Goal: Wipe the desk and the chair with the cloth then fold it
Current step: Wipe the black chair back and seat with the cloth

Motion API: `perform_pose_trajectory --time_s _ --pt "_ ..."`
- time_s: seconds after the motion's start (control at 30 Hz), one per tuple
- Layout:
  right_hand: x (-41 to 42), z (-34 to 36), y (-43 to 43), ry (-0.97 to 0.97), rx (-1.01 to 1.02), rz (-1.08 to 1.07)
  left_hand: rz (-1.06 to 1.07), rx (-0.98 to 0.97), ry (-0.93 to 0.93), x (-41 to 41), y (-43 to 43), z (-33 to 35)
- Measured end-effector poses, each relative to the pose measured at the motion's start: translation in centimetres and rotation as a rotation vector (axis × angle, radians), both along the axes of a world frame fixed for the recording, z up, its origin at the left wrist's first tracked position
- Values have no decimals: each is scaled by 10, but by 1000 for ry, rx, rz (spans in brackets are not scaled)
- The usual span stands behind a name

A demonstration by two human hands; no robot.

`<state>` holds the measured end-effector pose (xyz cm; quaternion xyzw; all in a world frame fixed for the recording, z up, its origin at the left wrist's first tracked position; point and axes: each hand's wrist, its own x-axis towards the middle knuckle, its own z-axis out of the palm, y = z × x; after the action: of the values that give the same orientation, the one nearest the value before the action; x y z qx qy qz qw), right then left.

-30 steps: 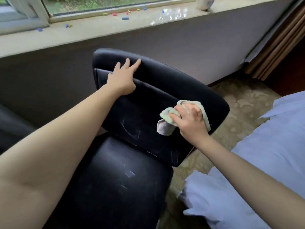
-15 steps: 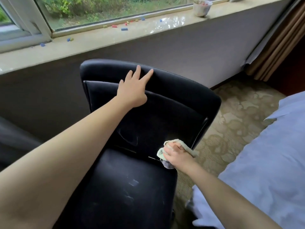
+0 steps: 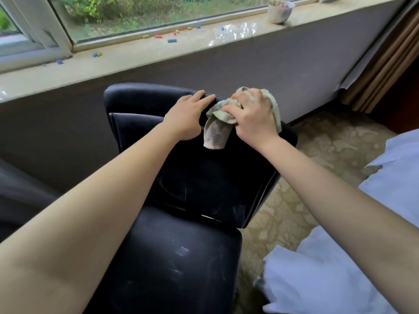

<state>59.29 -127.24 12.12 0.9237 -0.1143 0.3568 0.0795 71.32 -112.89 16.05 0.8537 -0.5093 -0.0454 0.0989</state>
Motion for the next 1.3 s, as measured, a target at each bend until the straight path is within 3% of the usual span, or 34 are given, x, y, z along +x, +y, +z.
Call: perform_pose_trajectory --time_s 0.17,0.3,0.53,0.63,0.7,0.83,0.9,0.97,1.07,1.2,1.3 --pt "8 8 19 25 192 -157 9 -20 20 4 -4 1" --pt "17 27 14 216 304 -270 -5 -68 50 4 -5 -5" --pt "-2 39 29 299 394 -353 -53 -93 192 -15 12 -8" --pt "-27 43 29 336 419 -403 77 -140 240 -40 49 -46" --pt "-46 45 32 362 427 -465 198 -17 350 -61 101 -95" --pt "-89 30 46 262 316 -610 422 447 619 -81 239 -199" --pt "-111 5 61 180 152 -611 455 641 587 -77 283 -211" --pt "-129 -25 82 192 27 -521 525 645 637 -68 303 -203" --pt "-154 -71 109 447 -99 -323 464 516 632 -54 314 -189" --pt "-167 -105 153 1198 -113 -334 416 426 697 -45 331 -200" --pt "-168 -103 161 1271 -154 -333 411 472 782 -48 350 -214"
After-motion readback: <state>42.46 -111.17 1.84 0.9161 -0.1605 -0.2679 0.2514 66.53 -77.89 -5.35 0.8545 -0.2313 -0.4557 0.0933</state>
